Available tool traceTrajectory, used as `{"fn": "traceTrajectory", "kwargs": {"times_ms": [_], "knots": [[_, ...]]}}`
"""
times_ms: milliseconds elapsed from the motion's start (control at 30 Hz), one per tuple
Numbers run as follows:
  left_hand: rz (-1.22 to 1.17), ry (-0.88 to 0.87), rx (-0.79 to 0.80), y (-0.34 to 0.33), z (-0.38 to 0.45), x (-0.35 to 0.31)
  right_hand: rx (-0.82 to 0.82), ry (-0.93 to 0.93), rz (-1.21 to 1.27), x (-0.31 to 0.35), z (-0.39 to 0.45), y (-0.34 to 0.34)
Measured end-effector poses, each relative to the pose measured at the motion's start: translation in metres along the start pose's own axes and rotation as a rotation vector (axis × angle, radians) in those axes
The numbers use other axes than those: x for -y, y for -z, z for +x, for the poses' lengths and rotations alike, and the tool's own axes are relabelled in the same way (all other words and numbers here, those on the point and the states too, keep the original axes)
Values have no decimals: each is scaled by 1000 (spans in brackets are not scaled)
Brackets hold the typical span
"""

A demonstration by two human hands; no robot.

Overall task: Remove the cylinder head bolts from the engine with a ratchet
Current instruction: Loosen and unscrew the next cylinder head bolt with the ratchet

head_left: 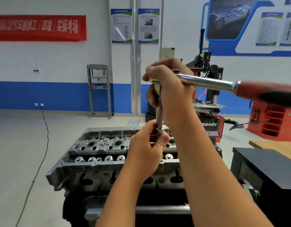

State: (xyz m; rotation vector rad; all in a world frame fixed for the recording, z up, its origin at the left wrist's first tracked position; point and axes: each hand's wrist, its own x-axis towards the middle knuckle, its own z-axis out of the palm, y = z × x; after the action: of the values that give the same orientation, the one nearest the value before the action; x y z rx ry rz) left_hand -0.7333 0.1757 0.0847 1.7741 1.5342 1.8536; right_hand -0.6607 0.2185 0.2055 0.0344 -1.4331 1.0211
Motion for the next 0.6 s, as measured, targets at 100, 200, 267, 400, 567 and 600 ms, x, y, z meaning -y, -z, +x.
{"fn": "traceTrajectory", "kwargs": {"times_ms": [100,200,267,400,567,600], "knots": [[-53,37,108,8,-1,0,198,-251,280,7,5,11],[-3,26,15,0,0,2,186,-306,371,8,7,24],[-8,25,-41,-5,2,2,71,-168,256,4,4,23],[-16,32,-55,-5,2,5,-83,192,-164,-2,-1,12],[46,17,75,4,0,2,127,-83,37,6,0,8],[37,26,87,5,0,2,156,-180,168,8,2,11]]}}
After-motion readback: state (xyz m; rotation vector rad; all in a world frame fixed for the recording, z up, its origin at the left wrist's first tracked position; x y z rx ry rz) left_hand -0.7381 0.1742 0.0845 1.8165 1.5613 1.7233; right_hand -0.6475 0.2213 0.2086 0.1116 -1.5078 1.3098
